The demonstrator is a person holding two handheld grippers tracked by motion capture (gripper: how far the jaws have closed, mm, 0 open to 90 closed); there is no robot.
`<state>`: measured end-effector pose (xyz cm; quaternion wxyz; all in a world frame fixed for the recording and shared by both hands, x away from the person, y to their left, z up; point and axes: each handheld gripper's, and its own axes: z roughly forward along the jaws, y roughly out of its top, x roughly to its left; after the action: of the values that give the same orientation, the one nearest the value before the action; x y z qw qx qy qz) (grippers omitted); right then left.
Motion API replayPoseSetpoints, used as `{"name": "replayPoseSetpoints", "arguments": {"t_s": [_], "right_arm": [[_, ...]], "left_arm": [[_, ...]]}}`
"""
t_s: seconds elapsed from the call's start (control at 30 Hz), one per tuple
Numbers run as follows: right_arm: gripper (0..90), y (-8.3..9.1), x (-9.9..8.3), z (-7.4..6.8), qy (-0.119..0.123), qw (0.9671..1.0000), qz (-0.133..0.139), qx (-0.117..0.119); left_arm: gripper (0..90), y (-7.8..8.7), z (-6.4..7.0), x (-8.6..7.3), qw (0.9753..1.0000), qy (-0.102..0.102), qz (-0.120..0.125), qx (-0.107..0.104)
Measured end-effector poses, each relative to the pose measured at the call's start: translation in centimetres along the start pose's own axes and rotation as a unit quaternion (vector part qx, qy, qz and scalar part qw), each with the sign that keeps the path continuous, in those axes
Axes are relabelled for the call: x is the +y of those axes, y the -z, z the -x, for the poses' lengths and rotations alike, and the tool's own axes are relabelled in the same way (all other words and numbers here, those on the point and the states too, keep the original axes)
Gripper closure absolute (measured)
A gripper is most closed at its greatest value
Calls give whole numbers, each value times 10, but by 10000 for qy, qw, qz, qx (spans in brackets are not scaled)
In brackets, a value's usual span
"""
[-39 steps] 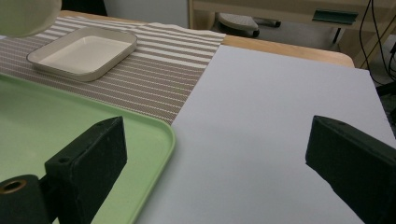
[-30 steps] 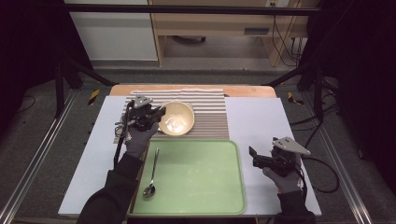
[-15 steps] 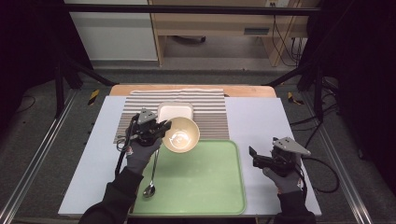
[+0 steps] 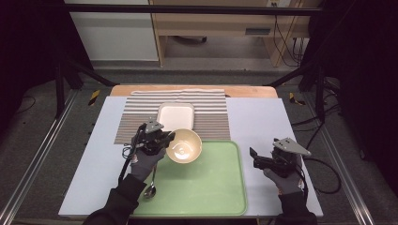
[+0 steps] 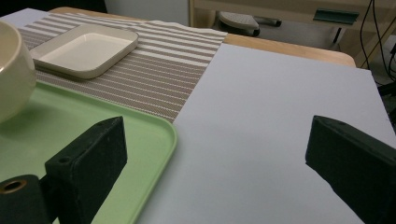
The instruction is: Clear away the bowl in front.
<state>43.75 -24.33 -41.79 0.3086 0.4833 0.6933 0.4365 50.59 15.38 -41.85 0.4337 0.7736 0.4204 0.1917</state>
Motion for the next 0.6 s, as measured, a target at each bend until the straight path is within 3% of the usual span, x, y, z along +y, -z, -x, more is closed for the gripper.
{"name": "replayPoseSetpoints", "arguments": {"t_s": [0.6], "right_arm": [[56, 0, 0, 0, -4, 10000, -1, 4]], "left_arm": [[818, -14, -7, -11, 9996, 79, -278, 64]]}}
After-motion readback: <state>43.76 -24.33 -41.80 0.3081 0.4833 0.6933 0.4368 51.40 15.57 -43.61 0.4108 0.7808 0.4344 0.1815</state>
